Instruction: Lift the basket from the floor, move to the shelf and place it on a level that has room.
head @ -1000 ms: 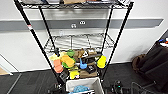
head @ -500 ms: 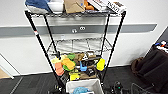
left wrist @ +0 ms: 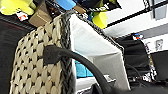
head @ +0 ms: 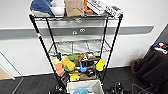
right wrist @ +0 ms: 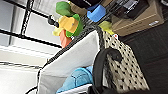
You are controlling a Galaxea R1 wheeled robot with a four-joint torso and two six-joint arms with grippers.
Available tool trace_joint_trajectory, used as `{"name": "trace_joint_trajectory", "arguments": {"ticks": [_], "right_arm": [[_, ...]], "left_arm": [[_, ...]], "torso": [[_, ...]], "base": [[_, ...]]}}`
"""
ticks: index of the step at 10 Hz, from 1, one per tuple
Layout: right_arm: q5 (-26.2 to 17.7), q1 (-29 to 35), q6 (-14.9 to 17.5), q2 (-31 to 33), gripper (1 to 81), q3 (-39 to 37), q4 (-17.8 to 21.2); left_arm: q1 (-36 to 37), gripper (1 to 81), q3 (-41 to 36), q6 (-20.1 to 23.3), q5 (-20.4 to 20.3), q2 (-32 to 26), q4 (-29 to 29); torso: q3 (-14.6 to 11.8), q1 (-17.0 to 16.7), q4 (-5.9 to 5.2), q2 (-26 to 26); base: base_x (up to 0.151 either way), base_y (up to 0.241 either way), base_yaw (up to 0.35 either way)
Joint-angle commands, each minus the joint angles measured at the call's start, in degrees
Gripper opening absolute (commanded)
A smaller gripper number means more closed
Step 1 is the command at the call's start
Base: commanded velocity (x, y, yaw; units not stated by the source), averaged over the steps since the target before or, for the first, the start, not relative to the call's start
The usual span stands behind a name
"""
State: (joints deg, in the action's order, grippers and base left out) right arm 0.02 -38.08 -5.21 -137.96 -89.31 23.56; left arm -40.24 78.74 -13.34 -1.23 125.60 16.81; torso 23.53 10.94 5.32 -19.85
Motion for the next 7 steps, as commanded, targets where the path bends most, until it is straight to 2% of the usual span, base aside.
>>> {"name": "trace_joint_trajectory", "arguments": {"ticks": [1,4,5,7], "right_arm": [[-1.2,7.6,-0.5,1.1,1.0,3.3,0.1],[-1.1,7.4,-0.5,1.3,1.0,3.4,0.1],[-1.1,7.4,-0.5,1.3,1.0,3.4,0.1],[-1.2,7.3,-0.5,1.3,1.0,3.4,0.1]], "left_arm": [[6.6,1.0,-3.0,0.4,1.1,-1.0,0.1],[6.6,1.0,-3.1,0.4,1.1,-1.1,0.2],[6.4,1.0,-3.2,0.5,1.1,-1.3,0.2],[5.3,1.0,-3.0,0.5,0.5,-1.4,-0.3]], "torso": [[0.0,-3.7,0.00,5.7],[0.0,-7.4,0.00,11.5],[0.0,-5.0,0.00,7.7],[-3.3,-6.9,0.00,10.7]], "base": [[0.000,0.000,0.000],[0.000,0.000,0.000],[0.000,0.000,0.000],[0.000,0.000,0.000]]}}
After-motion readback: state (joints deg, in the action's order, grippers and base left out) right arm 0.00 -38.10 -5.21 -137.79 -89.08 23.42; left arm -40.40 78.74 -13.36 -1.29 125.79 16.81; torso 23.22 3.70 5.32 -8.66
